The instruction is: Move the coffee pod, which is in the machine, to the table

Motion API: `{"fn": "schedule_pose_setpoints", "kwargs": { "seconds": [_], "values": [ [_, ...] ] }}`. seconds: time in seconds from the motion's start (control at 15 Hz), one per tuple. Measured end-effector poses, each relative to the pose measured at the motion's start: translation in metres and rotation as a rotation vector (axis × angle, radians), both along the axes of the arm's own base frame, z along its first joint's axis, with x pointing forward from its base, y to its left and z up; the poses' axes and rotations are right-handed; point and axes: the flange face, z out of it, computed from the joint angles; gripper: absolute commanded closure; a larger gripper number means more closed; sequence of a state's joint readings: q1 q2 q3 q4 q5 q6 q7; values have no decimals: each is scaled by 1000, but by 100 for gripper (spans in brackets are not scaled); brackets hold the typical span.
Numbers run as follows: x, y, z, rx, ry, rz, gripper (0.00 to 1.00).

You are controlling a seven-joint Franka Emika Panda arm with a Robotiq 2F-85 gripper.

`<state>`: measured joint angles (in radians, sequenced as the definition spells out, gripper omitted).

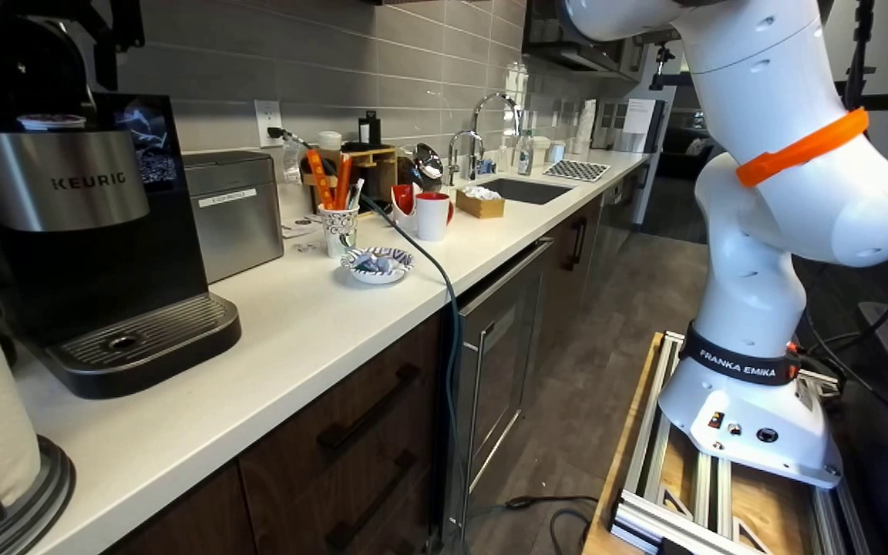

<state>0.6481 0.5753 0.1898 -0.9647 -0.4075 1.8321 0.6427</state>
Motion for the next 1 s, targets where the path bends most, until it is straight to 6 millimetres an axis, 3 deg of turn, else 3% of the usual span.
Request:
{"fn": "schedule_pose_setpoints", "kwargs": {
  "seconds": [0.53,1.0],
  "values": [
    [4,0,-4,5,2,-21,0],
    [18,-12,0,57,-24,-90,0]
  ]
}}
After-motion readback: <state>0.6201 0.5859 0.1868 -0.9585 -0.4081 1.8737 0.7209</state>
